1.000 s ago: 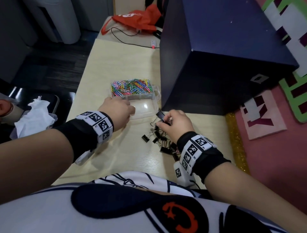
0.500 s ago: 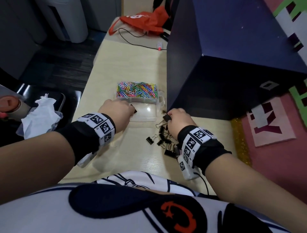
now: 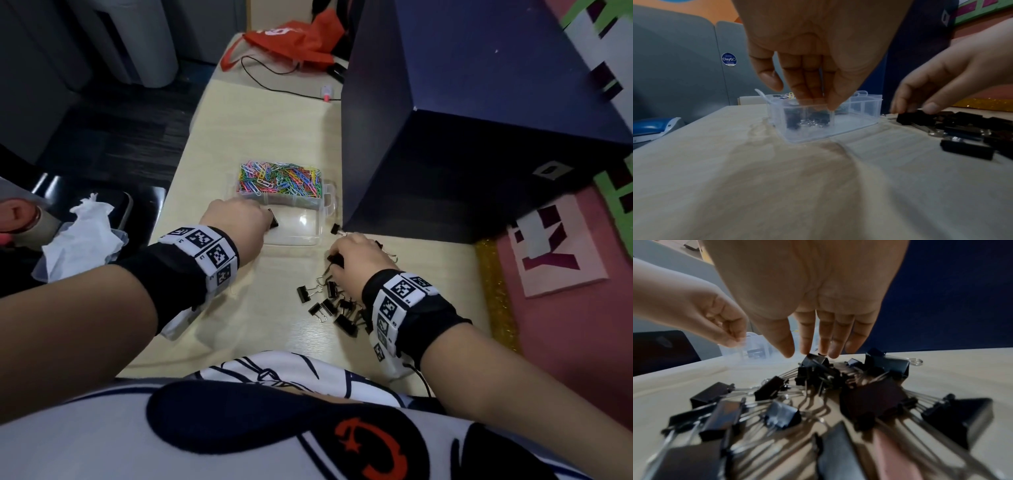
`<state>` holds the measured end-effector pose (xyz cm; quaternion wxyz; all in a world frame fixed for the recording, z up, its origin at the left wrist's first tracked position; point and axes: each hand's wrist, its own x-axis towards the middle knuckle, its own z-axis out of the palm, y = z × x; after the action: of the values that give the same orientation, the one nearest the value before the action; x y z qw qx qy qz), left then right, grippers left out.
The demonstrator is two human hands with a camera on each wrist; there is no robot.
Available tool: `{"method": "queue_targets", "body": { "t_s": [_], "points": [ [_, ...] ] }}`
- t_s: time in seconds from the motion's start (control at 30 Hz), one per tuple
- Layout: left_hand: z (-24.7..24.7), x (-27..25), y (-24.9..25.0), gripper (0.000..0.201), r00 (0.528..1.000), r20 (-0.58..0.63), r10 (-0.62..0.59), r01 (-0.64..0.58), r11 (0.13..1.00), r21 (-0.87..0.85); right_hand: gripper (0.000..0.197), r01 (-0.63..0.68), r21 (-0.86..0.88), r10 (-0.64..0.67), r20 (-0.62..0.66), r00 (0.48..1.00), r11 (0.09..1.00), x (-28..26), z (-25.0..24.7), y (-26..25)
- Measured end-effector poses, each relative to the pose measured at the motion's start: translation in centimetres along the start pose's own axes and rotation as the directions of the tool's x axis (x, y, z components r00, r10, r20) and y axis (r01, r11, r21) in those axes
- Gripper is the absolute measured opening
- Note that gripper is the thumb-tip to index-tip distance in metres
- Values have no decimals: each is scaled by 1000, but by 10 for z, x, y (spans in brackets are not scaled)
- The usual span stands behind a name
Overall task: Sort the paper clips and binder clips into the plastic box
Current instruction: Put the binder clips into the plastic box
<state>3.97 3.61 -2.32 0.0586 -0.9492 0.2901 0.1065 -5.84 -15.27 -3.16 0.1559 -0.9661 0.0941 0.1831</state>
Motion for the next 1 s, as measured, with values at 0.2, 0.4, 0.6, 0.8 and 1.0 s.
{"method": "queue_targets", "body": {
  "t_s": [0.2,0.4,0.6,0.8,1.0],
  "points": [
    [-3,-14,27,27,966,-101,237,-240,971,-17,51,51,-79,-42,106,994,996,16,-4,4],
    [11,-21,53,38,814,189,550,-557,830,-16,39,22,-121,-12,76,997,992,11,4,9],
    [21,-18,48,28,811,287,510,-532,847,-2,29,-69,-11,70,61,996,998,4,8,12],
    [24,-17,38,18,852,293,434,-452,892,-8,31,-113,23,112,38,993,993,1,7,8],
    [16,-16,25,23,872,135,471,-472,881,-27,43,-113,22,109,150,983,993,-2,-2,5]
  ]
}}
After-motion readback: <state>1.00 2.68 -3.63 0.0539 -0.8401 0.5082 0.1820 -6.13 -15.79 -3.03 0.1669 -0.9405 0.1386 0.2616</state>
